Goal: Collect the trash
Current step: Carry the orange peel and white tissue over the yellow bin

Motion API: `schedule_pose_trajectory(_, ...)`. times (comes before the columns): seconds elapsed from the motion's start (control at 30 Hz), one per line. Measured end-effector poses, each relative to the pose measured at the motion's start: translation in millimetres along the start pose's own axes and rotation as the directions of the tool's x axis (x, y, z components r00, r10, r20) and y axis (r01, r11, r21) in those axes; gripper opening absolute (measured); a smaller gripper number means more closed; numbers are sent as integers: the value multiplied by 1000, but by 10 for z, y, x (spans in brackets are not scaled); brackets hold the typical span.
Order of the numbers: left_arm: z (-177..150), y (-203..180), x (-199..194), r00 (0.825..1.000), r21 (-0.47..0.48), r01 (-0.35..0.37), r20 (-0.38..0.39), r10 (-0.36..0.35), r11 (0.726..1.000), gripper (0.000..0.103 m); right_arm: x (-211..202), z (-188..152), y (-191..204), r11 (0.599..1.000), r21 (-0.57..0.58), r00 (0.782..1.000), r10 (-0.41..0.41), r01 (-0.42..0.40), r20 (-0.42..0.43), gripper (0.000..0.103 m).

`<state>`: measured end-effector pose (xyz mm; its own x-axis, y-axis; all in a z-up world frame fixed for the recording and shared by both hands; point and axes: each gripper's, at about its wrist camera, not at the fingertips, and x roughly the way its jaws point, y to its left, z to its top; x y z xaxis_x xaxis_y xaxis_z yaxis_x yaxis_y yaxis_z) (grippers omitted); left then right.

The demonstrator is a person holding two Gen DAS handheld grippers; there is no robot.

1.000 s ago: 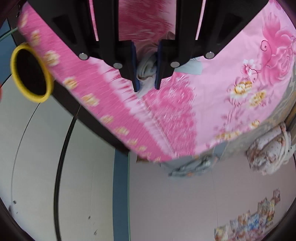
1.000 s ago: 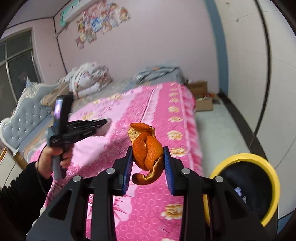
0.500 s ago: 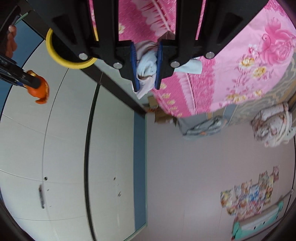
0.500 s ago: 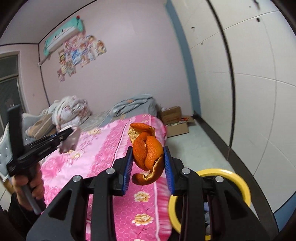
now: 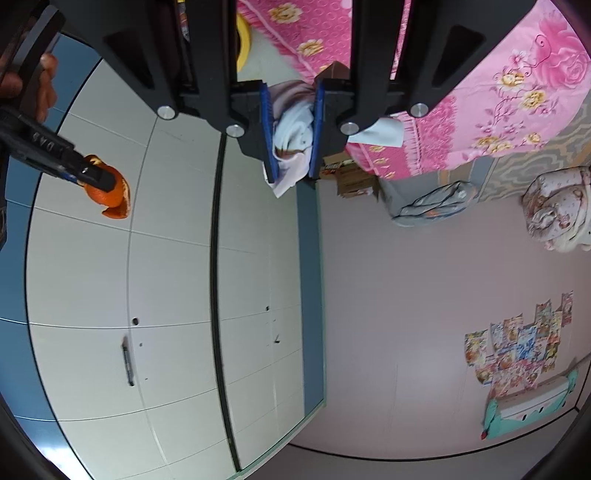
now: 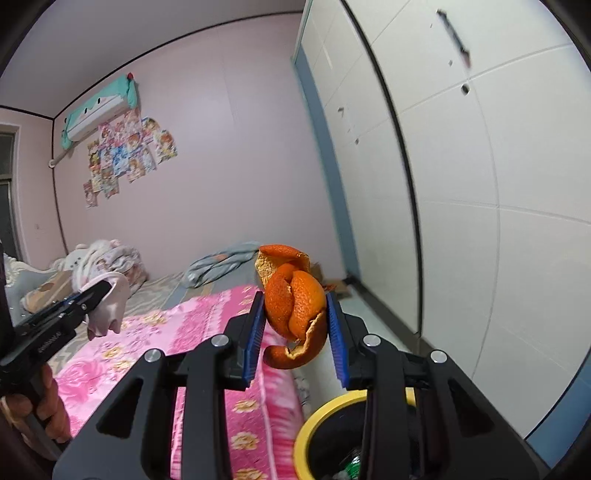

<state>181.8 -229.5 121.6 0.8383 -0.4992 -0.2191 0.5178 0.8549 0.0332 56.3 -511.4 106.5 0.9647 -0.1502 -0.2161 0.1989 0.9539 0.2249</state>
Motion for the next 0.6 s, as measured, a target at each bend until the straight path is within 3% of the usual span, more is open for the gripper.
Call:
schedule_pose_trajectory(0.2,-35,-222,39,999,25,36,14,-36,999,16,32,-117,-195,998,33,998,-53,54,-24,31)
schedule_pose_trajectory(0.6,-184,-530,364,993,24,112,-38,-111,993,16,266,-443,-633,981,86,984,-166,172,-72,31)
